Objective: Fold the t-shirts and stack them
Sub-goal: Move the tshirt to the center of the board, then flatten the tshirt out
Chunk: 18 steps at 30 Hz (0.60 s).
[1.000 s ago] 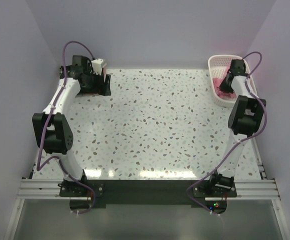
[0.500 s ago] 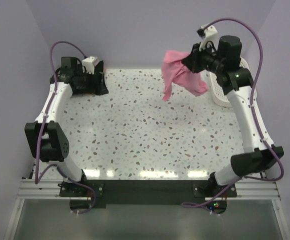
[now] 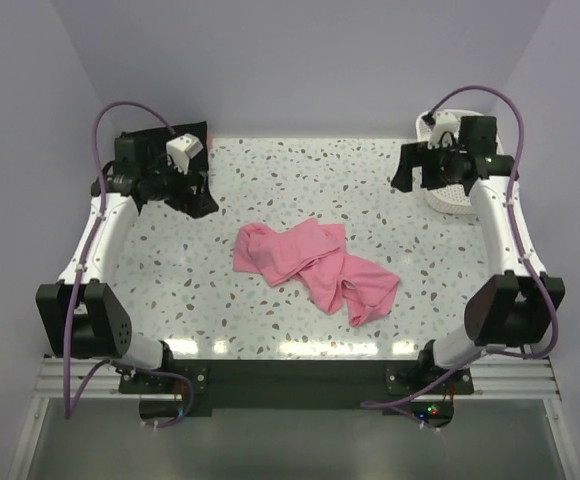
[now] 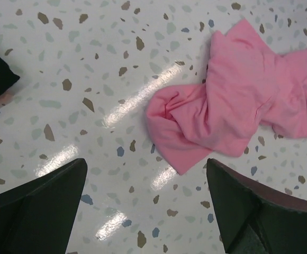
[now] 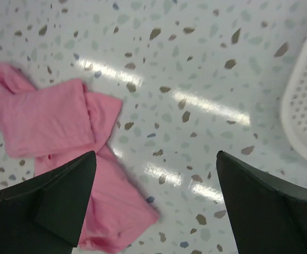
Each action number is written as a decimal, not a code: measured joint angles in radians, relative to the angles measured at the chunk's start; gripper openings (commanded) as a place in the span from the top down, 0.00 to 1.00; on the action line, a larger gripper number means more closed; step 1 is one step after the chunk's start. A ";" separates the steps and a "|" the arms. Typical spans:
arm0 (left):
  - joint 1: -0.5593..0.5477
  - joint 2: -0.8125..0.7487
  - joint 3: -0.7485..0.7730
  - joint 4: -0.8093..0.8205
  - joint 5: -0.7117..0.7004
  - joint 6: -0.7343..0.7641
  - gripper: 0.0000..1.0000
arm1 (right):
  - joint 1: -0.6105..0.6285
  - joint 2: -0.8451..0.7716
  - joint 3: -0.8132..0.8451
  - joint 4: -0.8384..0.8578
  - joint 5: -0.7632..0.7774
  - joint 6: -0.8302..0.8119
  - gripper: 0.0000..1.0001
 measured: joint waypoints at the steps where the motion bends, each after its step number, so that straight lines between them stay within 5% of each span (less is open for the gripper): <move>1: -0.002 -0.006 -0.023 -0.009 0.015 0.036 0.00 | 0.005 0.029 -0.010 -0.034 -0.016 -0.026 0.02; 5: -0.066 -0.017 -0.116 -0.031 0.029 0.186 0.05 | 0.078 0.089 -0.055 -0.177 -0.053 -0.170 0.02; 13: -0.420 -0.101 -0.391 0.066 -0.052 0.359 0.28 | 0.200 0.108 -0.231 -0.314 -0.006 -0.385 0.14; 18: -0.560 -0.075 -0.468 0.211 -0.133 0.425 0.24 | 0.190 0.186 -0.283 -0.323 0.062 -0.425 0.18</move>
